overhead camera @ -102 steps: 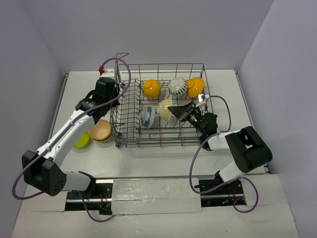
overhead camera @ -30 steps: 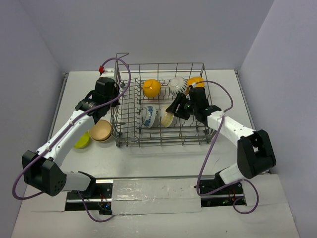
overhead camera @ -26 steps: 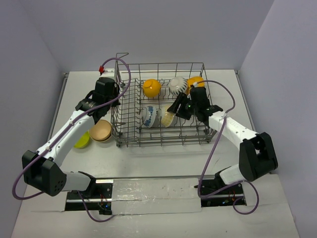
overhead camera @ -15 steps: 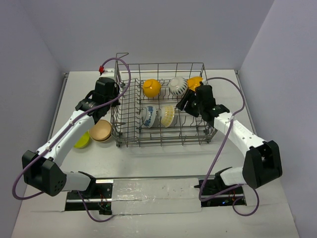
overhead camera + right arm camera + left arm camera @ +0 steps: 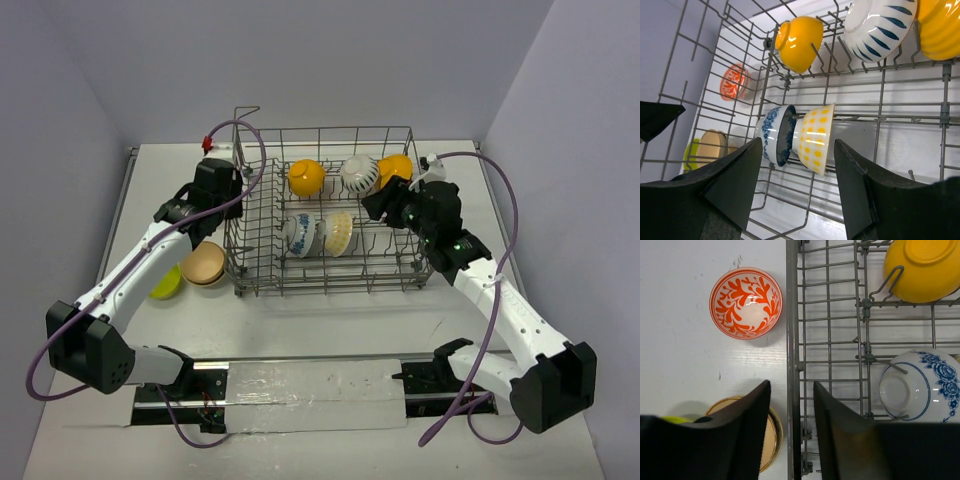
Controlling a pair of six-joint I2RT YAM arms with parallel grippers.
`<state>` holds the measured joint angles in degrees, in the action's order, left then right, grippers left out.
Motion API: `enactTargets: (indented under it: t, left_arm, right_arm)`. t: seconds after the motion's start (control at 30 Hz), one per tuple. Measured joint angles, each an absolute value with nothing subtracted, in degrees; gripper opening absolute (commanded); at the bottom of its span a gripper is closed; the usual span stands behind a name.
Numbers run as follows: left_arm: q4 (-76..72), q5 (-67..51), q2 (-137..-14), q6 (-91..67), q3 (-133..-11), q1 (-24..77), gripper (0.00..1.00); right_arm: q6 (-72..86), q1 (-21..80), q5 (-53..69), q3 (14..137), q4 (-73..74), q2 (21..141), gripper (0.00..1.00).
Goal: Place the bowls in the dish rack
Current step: Pick up the bowl from the corner of the board.
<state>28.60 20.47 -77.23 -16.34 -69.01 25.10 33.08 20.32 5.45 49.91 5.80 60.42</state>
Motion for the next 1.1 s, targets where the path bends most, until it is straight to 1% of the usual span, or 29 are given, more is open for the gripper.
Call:
enactTargets:
  t: [0.07,0.1,0.2,0.5,0.67,0.8,0.9,1.0,1.1]
  left_arm:
    - [29.5,20.9,-77.4,-16.3,-69.0,25.1,0.55]
    - [29.8,21.2,-77.4,-16.1,-69.0,25.1,0.61]
    - [31.1,22.4,-77.5,-16.3,-69.8,25.1,0.66]
    - [32.6,24.3,-77.7,-17.3,-76.0,25.1,0.7]
    - [32.6,25.6,-75.9,-17.2,-77.7,25.1,0.73]
    - [32.9,28.5,-74.0,-17.2,-83.0,24.1,0.74]
    - [32.0,28.9,-72.9,-17.2,-87.8,19.6,0.74]
    - [31.6,27.5,-73.5,-17.5,-91.6,10.9,0.74]
    - [30.9,24.5,-77.4,-18.7,-94.0,1.8,0.74]
  right_arm:
    - [31.9,20.3,5.8,49.9,5.8,60.6,0.66]
    - [31.5,20.3,5.9,49.9,6.0,60.8,0.66]
    - [30.0,20.3,6.6,49.9,6.0,61.0,0.66]
    - [27.1,20.3,8.3,49.9,6.1,65.0,0.66]
    - [26.2,20.3,9.1,49.9,6.2,65.9,0.66]
    - [25.6,20.3,9.0,49.8,6.2,65.4,0.67]
    - [25.4,20.2,9.1,48.6,6.0,63.4,0.67]
    - [25.4,20.2,9.5,47.1,5.7,59.9,0.67]
    - [25.4,20.2,10.0,46.0,5.4,57.0,0.67]
